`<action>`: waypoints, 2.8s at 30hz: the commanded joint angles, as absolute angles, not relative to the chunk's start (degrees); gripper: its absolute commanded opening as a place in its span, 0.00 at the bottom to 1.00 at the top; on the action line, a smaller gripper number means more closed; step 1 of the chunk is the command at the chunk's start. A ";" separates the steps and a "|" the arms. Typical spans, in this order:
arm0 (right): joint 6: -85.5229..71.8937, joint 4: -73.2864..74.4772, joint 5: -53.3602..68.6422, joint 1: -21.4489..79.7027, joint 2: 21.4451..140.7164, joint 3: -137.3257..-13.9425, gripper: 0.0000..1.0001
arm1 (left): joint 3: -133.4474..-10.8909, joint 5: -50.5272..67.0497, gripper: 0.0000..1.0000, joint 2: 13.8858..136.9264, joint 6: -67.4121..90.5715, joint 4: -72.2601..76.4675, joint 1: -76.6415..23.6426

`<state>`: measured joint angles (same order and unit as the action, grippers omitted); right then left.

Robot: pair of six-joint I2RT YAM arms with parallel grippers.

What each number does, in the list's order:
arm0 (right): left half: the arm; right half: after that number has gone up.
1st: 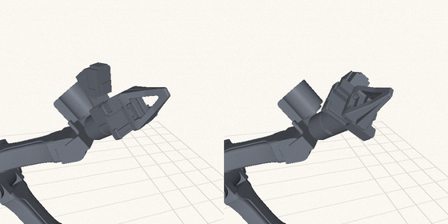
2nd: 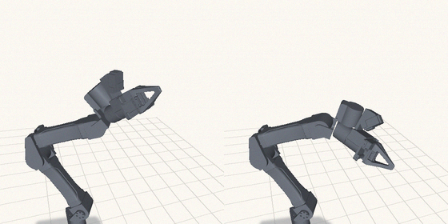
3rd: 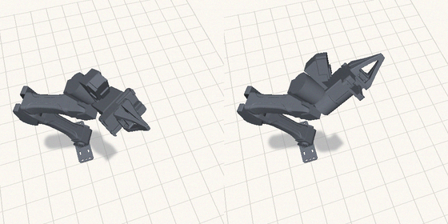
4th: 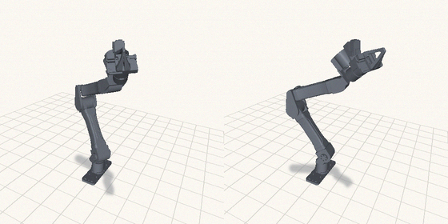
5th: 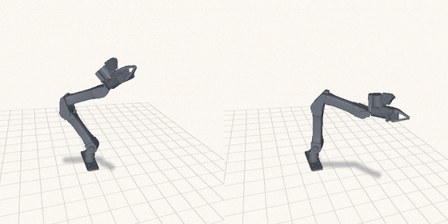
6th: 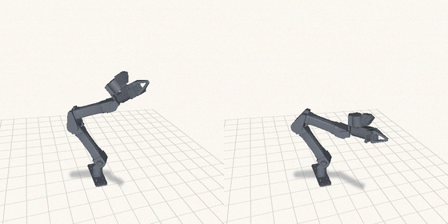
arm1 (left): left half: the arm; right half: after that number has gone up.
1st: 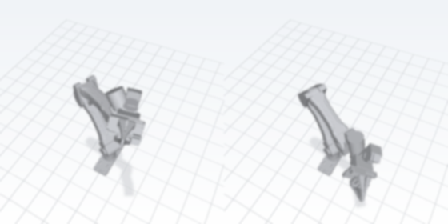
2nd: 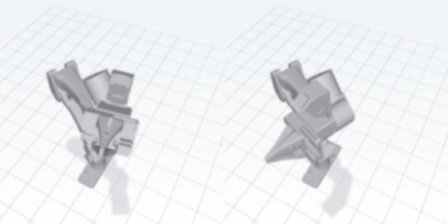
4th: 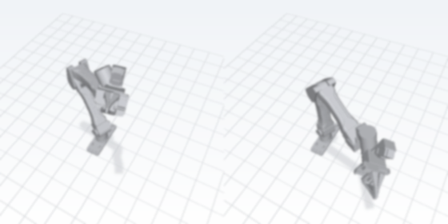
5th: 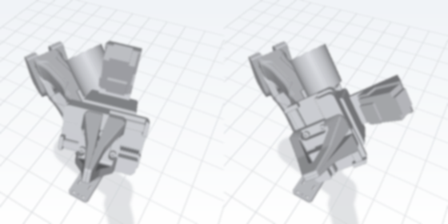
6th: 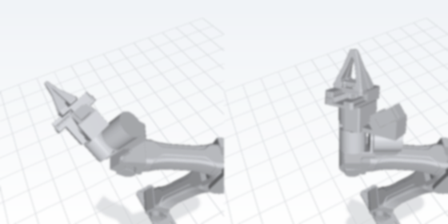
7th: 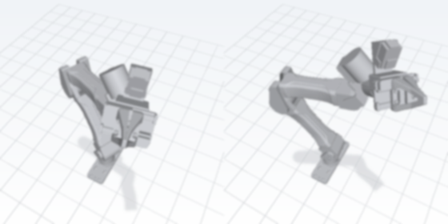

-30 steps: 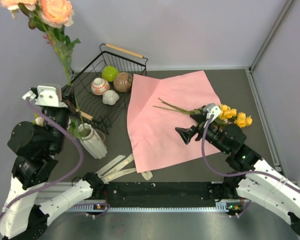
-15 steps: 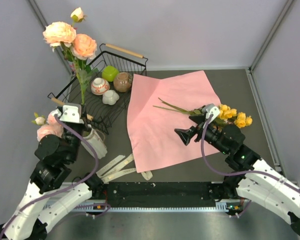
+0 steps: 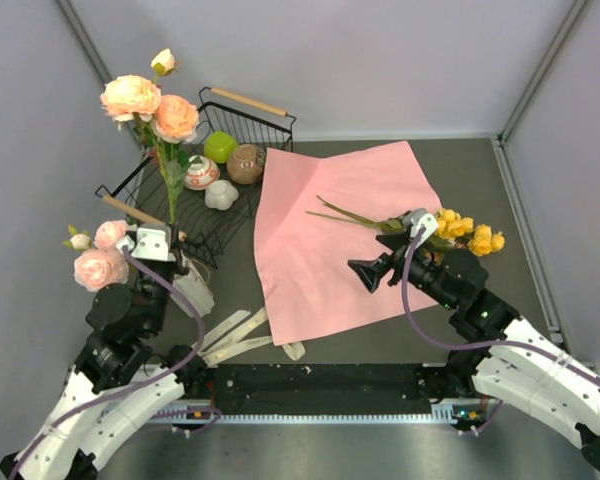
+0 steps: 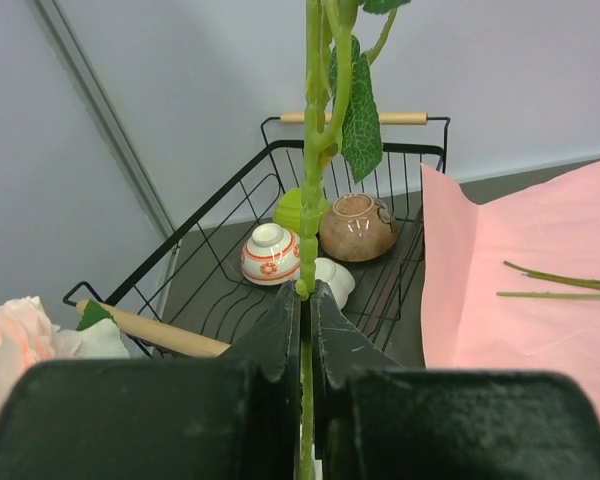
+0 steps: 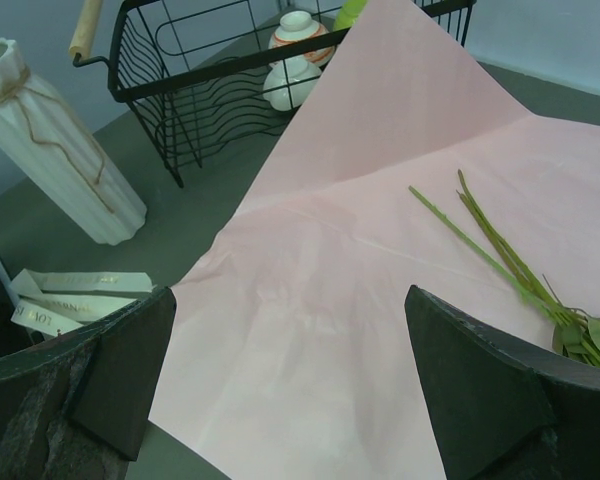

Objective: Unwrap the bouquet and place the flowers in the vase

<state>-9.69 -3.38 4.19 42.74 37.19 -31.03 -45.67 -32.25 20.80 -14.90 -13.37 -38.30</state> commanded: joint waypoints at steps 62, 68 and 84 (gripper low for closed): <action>-93.68 5.10 -19.32 27.15 86.56 -50.53 0.50 | -63.99 42.10 0.79 48.87 15.91 -11.34 -38.41; -103.17 12.65 -30.14 28.92 91.75 -54.75 0.32 | -61.79 43.68 0.79 47.90 17.58 -9.85 -38.67; -119.26 19.34 -29.44 26.72 104.59 -62.58 0.32 | -61.17 44.91 0.79 47.99 13.98 -13.01 -38.76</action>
<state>-112.60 16.71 -28.03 27.64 103.39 -60.18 -60.29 44.10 48.14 16.56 -12.67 -38.52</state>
